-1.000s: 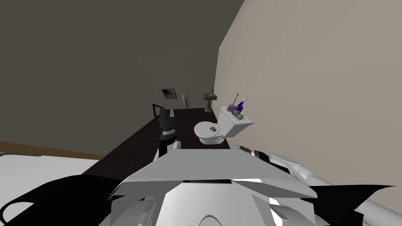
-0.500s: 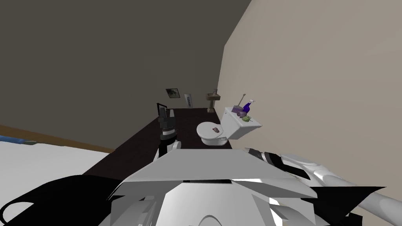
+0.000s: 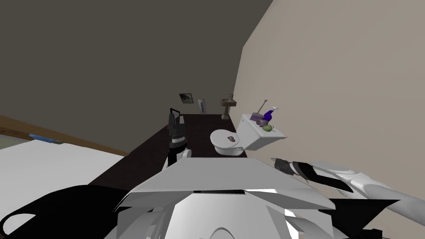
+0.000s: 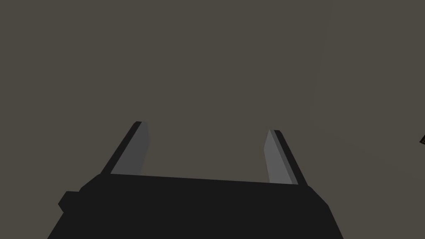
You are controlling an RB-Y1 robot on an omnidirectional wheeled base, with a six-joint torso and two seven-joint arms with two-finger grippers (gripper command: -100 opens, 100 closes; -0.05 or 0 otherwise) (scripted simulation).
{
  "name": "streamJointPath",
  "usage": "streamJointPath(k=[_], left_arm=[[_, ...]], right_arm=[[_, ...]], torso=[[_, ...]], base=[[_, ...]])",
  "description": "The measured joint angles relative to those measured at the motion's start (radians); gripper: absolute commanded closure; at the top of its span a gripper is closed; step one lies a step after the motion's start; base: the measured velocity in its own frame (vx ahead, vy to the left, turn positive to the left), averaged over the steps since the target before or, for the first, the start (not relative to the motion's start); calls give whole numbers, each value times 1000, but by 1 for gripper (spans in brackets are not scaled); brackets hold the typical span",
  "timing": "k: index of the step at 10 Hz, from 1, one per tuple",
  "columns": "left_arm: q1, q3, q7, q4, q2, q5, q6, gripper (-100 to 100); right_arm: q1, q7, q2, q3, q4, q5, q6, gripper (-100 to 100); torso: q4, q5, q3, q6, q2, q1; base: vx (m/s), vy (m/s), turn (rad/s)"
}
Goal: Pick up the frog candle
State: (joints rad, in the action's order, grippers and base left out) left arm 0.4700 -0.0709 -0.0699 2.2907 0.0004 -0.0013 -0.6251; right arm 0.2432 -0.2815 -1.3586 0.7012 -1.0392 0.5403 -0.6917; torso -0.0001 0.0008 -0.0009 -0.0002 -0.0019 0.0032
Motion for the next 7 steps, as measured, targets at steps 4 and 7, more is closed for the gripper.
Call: streamJointPath(k=[4,7], left_arm=[[0,0,0,0,0,0,0,0],[0,0,0,0,0,0,0,0]], right_arm=[[-27,-45,-54,38,139,15,-24,-100],[-66,-64,-119,85,229,37,-31,-100]], torso=[[0,0,1,1,1,-1],[0,0,0,0,0,1]], base=[[32,55,89],[37,59,93]])
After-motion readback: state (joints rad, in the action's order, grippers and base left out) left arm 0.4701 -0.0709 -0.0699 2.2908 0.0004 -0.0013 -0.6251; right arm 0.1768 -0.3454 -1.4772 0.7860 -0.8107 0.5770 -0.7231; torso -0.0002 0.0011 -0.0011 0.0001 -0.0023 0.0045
